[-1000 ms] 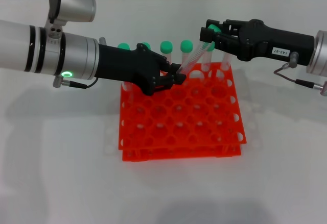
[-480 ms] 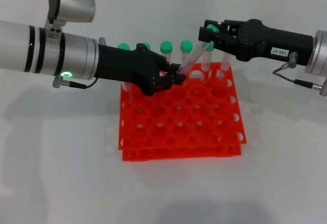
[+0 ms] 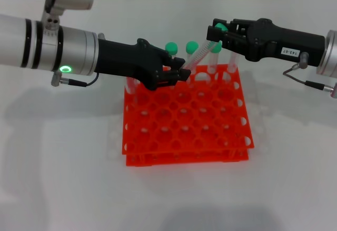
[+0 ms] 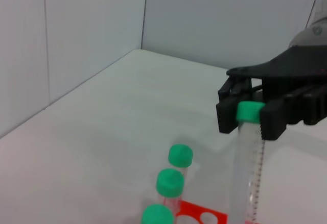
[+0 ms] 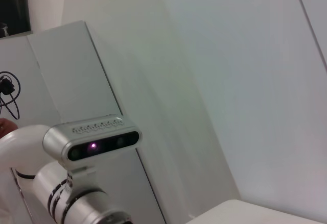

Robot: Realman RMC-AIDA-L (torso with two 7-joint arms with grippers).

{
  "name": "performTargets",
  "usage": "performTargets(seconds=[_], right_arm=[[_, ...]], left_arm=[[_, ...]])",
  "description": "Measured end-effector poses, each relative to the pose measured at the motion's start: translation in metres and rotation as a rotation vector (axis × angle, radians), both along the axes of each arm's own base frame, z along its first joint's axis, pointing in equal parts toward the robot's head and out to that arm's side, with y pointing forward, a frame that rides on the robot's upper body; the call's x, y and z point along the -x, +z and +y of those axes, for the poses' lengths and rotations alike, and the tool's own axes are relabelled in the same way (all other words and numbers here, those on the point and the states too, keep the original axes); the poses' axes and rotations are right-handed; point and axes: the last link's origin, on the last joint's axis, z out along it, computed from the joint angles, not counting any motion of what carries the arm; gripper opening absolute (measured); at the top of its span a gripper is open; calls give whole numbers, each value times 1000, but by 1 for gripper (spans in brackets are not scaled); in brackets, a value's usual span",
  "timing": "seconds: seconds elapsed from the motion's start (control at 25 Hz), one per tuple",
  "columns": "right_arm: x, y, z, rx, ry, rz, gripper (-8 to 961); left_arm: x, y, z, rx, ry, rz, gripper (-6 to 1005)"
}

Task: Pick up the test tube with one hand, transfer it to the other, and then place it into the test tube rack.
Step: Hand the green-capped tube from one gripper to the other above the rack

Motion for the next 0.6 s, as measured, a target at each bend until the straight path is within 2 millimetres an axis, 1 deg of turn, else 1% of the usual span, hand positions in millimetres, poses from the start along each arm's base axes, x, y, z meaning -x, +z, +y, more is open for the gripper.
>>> performTargets(seconds=[0.08, 0.28, 0.44, 0.6], right_arm=[[0, 1, 0, -2, 2, -1, 271], [0, 2, 1, -6, 3, -4, 276], [0, 4, 1, -8, 13, -8, 280], [1, 7, 2, -16, 27, -18, 284]], left_arm=[[-1, 2, -1, 6, 6, -4, 205], [-7, 18, -8, 38, 29, -10, 351], [-12, 41, -17, 43, 54, 0, 499], [-13, 67, -30, 1, 83, 21, 645]])
